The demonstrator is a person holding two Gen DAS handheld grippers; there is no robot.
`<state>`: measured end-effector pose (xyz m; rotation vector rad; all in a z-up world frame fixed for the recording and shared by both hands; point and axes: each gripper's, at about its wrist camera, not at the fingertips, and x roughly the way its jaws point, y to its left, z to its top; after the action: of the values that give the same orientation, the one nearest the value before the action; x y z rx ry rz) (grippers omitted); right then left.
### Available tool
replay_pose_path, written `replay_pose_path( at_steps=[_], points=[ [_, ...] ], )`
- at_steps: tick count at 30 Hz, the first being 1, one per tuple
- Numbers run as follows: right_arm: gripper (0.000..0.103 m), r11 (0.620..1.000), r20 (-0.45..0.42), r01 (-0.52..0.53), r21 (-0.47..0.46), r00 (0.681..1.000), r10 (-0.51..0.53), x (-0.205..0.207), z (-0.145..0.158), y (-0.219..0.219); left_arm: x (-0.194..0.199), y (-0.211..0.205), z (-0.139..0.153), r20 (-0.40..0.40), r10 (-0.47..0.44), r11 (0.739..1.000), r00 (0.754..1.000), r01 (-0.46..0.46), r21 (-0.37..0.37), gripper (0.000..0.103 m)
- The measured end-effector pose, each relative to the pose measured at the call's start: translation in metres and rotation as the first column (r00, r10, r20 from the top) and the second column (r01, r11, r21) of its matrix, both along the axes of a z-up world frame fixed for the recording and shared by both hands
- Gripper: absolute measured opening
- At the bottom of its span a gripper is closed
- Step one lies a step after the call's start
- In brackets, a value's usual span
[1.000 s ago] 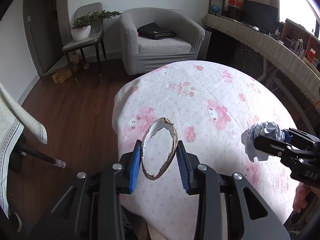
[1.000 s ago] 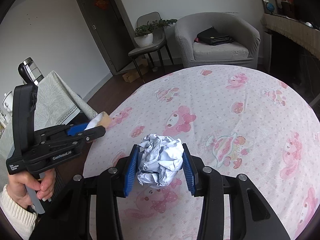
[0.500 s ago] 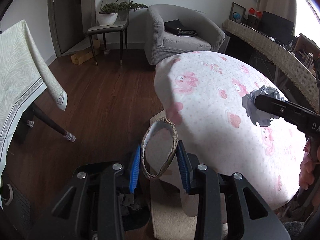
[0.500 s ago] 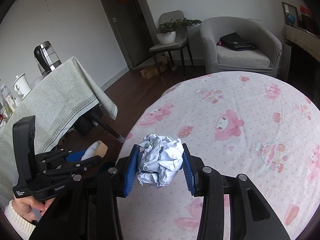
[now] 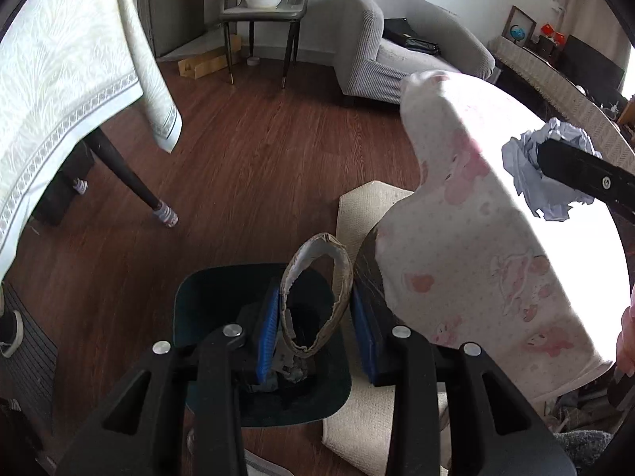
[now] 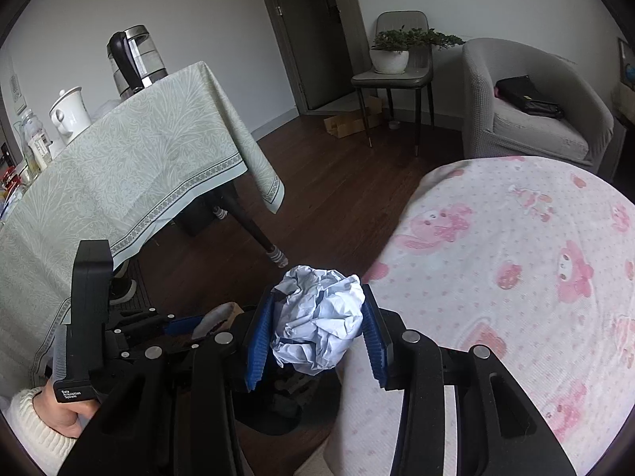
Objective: Collect trash
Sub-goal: 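Carry the foil and tape roll in both tools down over the teal bin, then open the left tool to drop the tape roll into the bin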
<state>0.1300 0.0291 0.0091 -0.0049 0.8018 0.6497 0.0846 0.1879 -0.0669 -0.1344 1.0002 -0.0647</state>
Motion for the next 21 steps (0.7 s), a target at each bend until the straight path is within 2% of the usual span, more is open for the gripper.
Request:
replay_pose_path(
  at_steps=[5, 12, 16, 19, 21],
  points=[
    [0.042, 0.999, -0.023, -0.034, 0.001, 0.999, 0.034, 0.005, -0.006, 0.026, -0.005, 0.011, -0.016, -0.033, 0.005, 1.000, 0.999, -0.004, 0.025, 0.037],
    [0.042, 0.996, -0.048, -0.076, -0.038, 0.996, 0.074, 0.007, -0.021, 0.055, -0.010, 0.032, -0.047, -0.135, 0.030, 0.999, 0.990, -0.026, 0.032, 0.037],
    [0.042, 0.995, -0.084, -0.089, -0.036, 0.993, 0.086, 0.010, -0.031, 0.066, -0.011, 0.044, -0.064, -0.192, 0.043, 0.999, 0.980, -0.043, 0.002, 0.038],
    [0.042, 0.993, -0.099, -0.103, -0.050, 0.990, 0.098, 0.011, -0.038, 0.077, -0.013, 0.048, -0.075, -0.222, 0.052, 0.998, 0.974, -0.047, 0.030, 0.039],
    [0.042, 0.992, -0.108, -0.113, -0.055, 0.988, 0.106, 0.011, -0.043, 0.084, -0.014, 0.051, -0.080, -0.241, 0.051, 0.999, 0.969, -0.047, 0.024, 0.046]
  ],
)
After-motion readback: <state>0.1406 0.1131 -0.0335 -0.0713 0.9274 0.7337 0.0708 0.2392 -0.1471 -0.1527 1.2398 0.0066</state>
